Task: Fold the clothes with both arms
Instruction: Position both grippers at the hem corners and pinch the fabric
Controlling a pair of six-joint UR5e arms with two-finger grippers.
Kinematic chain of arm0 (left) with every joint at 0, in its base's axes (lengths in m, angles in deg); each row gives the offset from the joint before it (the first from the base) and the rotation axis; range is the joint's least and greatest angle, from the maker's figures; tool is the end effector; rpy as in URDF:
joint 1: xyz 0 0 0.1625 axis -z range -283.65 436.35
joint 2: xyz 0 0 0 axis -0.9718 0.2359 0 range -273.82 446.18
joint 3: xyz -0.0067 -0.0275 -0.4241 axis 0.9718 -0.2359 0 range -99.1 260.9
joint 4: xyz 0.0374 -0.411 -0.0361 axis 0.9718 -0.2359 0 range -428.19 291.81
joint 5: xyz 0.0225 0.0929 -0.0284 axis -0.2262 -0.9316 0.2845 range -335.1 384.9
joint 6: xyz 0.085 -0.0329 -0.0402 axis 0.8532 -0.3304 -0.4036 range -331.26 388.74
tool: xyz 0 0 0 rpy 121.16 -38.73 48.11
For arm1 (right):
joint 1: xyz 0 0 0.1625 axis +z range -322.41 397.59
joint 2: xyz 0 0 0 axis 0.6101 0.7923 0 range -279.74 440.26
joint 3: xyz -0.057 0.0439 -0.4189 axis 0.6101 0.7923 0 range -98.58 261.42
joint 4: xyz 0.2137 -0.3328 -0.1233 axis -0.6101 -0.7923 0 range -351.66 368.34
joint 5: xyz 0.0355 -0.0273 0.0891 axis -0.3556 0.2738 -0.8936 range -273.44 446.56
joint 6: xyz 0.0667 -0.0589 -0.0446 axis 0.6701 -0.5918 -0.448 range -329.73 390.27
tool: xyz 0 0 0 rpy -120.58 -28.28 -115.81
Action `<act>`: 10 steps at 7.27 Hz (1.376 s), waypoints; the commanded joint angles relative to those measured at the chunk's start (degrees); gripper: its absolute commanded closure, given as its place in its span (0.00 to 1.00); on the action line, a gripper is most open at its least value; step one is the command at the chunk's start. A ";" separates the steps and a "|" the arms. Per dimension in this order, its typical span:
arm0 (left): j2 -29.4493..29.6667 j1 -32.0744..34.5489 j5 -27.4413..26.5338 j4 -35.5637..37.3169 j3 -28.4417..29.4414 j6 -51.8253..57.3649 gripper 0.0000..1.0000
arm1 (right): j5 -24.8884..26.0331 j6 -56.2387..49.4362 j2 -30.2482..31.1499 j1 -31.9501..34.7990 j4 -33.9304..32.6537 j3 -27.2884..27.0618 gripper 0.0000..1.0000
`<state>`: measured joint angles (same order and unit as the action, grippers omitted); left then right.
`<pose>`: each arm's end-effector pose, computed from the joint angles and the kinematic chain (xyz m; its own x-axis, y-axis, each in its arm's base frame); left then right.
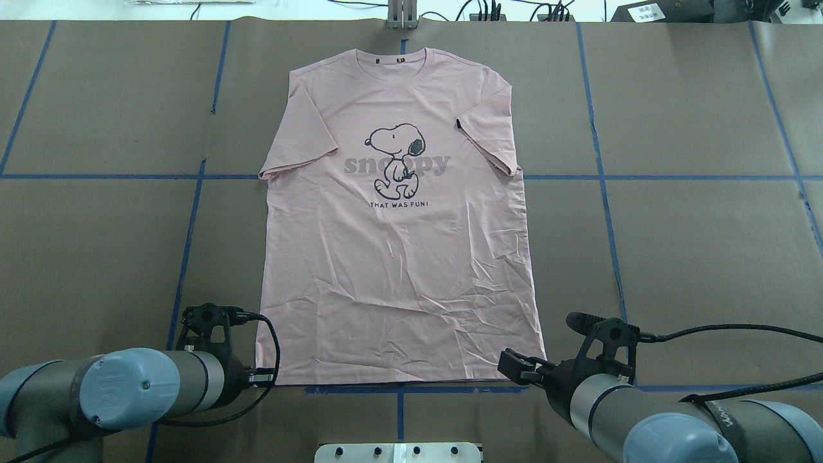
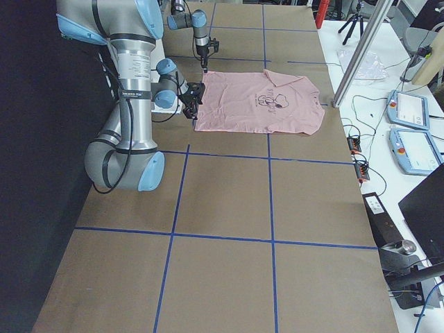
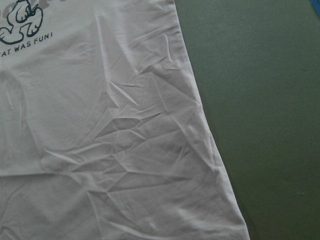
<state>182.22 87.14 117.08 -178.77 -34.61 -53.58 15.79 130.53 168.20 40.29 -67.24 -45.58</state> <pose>0.4854 -0.2242 0.3623 0.6187 0.0180 -0.7854 0.0755 0.9937 0.0823 -0.4464 -0.1872 0.3159 0.5301 0.1932 0.8256 -0.4097 0.9109 0.0498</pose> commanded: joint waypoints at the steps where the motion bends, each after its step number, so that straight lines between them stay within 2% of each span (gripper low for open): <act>1: 0.29 -0.07 -0.07 -0.16 -0.16 -0.04 1.00 | -0.16 -0.32 0.39 0.03 0.00 0.09 0.00; 4: 0.91 -0.07 0.02 -0.16 -0.85 0.05 1.00 | -0.77 -0.50 0.30 0.21 0.09 0.26 0.04; 5: 0.82 0.02 -0.41 -0.25 -1.03 0.05 1.00 | -0.69 -0.50 0.39 0.21 -0.08 0.26 0.11; 6: 0.82 0.02 -0.68 -0.25 -1.30 0.05 1.00 | -0.77 -0.50 0.39 0.21 -0.26 0.52 0.23; 9: 0.82 0.11 -3.22 -0.25 -1.30 0.92 1.00 | -0.69 -4.01 -0.40 -0.05 -4.20 3.16 0.42; 10: 0.82 0.72 -3.32 -0.25 -1.30 1.71 1.00 | -0.69 -4.10 -0.14 0.03 -4.39 3.42 0.43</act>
<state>183.04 87.37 114.38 -179.02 -35.90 -52.75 15.06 126.97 168.00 40.34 -70.68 -42.76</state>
